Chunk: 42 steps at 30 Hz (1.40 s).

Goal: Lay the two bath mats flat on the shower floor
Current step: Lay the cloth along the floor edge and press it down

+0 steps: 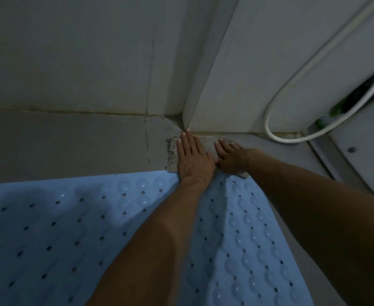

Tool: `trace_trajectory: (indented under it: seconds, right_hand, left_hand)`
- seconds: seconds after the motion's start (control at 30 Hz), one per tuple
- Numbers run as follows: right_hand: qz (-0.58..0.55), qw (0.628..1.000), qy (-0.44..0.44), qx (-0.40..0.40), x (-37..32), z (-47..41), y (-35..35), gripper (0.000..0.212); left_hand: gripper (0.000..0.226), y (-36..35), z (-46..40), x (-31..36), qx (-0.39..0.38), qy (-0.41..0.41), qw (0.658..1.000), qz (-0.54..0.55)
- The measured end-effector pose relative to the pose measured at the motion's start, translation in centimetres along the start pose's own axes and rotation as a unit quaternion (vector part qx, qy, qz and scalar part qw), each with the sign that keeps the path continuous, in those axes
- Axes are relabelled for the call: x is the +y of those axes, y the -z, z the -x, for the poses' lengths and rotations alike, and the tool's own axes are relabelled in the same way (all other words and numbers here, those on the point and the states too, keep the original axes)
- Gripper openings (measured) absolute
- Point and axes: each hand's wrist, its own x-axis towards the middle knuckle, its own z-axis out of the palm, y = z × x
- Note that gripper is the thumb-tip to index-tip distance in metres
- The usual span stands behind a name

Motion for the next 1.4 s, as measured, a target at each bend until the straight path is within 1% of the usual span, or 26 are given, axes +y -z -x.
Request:
trace_trajectory:
  seconds: [0.03, 0.07, 0.1, 0.17, 0.2, 0.27, 0.33, 0.4, 0.47, 0.57, 0.73, 0.83, 0.9, 1.03, 1.2, 1.3, 1.4]
  right_hand:
    - [0.007, 1.0, -0.009, -0.017, -0.3, 0.2, 0.4, 0.059]
    - [-0.012, 0.999, -0.021, -0.026, -0.5, 0.0, 0.5, 0.059]
    - [-0.018, 0.999, -0.021, -0.033, -0.3, -0.4, 0.2, 0.058]
    - [-0.069, 0.997, 0.008, -0.032, 0.4, -0.8, -1.2, 0.059]
    - [-0.111, 0.994, 0.018, -0.018, 0.9, -0.9, -1.8, 0.062]
    - [-0.137, 0.99, 0.034, 0.023, 1.5, -1.2, -3.0, 0.065]
    - [-0.129, 0.991, 0.031, 0.032, 1.4, -1.4, -3.8, 0.063]
    - [-0.15, 0.987, 0.032, 0.055, 1.5, -1.7, -4.4, 0.063]
    - [-0.184, 0.981, 0.024, 0.064, 1.8, -1.7, -4.7, 0.062]
    - [-0.207, 0.975, 0.045, 0.069, 2.2, -1.6, -4.9, 0.062]
    - [-0.226, 0.966, 0.074, 0.101, 3.3, -1.3, -5.2, 0.058]
    - [-0.225, 0.965, 0.078, 0.114, 4.8, -1.3, -5.7, 0.058]
    - [-0.227, 0.963, 0.076, 0.121, 6.1, -1.4, -6.3, 0.059]
    - [-0.226, 0.964, 0.063, 0.129, 9.9, -1.3, -7.8, 0.059]
    - [-0.207, 0.969, 0.011, 0.138, 18.1, 0.4, -11.3, 0.058]
    - [-0.214, 0.969, -0.011, 0.119, 22.6, 1.6, -13.6, 0.057]
    - [-0.21, 0.971, -0.015, 0.11, 25.6, 2.7, -15.2, 0.058]
  left_hand:
    - [0.072, 0.0, 0.2, -0.1, 0.013, -0.008, 1.0, 0.01]
    - [0.073, 0.2, 0.5, -0.2, 0.024, -0.011, 0.999, 0.025]
    - [0.07, 0.3, 0.9, -0.2, 0.039, -0.01, 0.998, 0.042]
    - [0.058, 0.7, 1.4, -0.3, 0.061, -0.006, 0.997, 0.053]
    - [0.059, 0.8, 1.6, -0.2, 0.063, -0.006, 0.997, 0.048]
    - [0.06, 0.9, 1.6, -0.2, 0.058, -0.008, 0.998, 0.039]
    - [0.062, 0.9, 1.4, -0.1, 0.044, -0.011, 0.999, 0.016]
    - [0.066, 0.8, 1.2, 0.0, 0.027, -0.018, 0.999, -0.01]
    - [0.065, 0.7, 1.1, 0.3, 0.013, -0.021, 0.999, -0.029]
    - [0.062, 0.4, 0.6, 0.6, 0.007, -0.018, 0.999, -0.044]
    - [0.056, -0.4, -0.2, 1.2, -0.002, 0.001, 1.0, -0.027]
    - [0.059, -0.8, -0.7, 2.1, -0.019, 0.0, 0.999, -0.029]
    - [0.064, -1.1, -1.1, 3.1, -0.043, -0.003, 0.998, -0.048]
    - [0.068, -2.4, -2.1, 7.1, -0.089, -0.002, 0.993, -0.077]
    - [0.068, -5.4, -1.4, 15.9, -0.089, -0.043, 0.994, -0.054]
    - [0.067, -6.9, -0.2, 20.9, -0.096, -0.049, 0.993, -0.04]
    - [0.067, -7.8, 1.2, 24.1, -0.102, -0.05, 0.993, -0.033]
